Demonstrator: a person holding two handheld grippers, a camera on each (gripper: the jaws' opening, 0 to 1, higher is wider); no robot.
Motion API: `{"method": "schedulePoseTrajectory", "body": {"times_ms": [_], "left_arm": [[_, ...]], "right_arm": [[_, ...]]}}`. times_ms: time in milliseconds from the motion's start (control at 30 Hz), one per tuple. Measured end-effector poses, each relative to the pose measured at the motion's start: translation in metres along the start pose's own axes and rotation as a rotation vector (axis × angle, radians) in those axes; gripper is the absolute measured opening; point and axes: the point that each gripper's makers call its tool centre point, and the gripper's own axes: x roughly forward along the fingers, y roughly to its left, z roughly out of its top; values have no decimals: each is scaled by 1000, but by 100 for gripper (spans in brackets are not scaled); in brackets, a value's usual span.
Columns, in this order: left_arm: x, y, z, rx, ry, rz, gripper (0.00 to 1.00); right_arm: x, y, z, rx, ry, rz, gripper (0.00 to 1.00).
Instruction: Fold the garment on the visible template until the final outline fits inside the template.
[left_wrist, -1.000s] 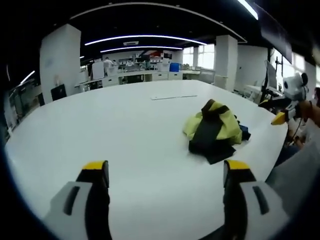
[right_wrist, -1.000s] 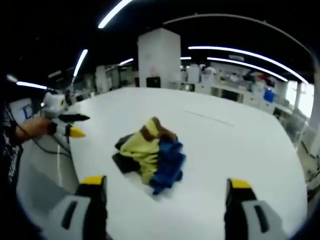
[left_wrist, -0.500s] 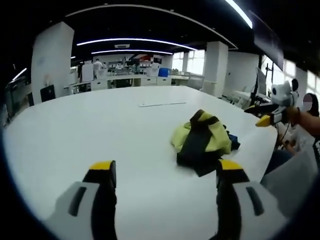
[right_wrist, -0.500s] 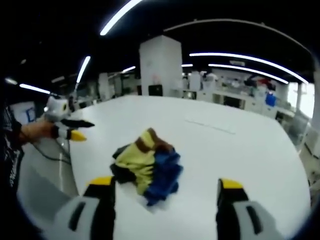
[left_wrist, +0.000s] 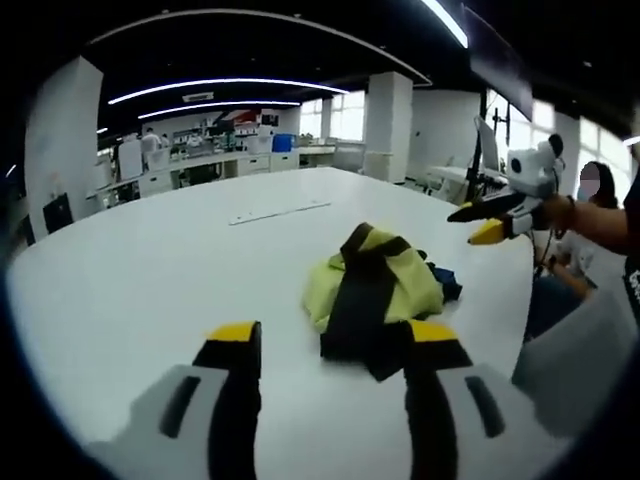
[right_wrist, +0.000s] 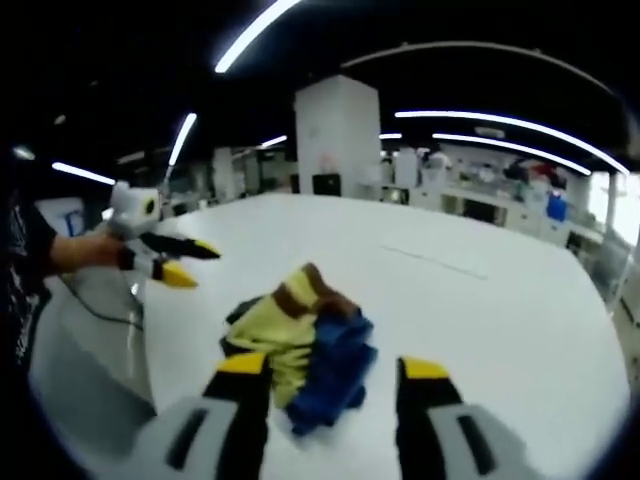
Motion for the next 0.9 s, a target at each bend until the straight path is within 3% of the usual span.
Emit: {"method": "schedulePoseTrajectory", "body": {"times_ms": [267,567,700,733,900], "left_arm": [[20,-4,-4,16,29,-43,43],[44,-2,-19,0,78,-92,32],[53,-4,-26,0,102,-135,33],[55,-13,-28,6,119,-176,33],[65,-17,-36,-6,149,-198,33]], "right_arm": [[20,4,-4,-3,24,39,36],[40,5,-12,0,83,36,26],[45,7,-13,22,93,60,21],[46,7,-14,22,94,62,20],[51,3,-17,41,100,66,17]]}}
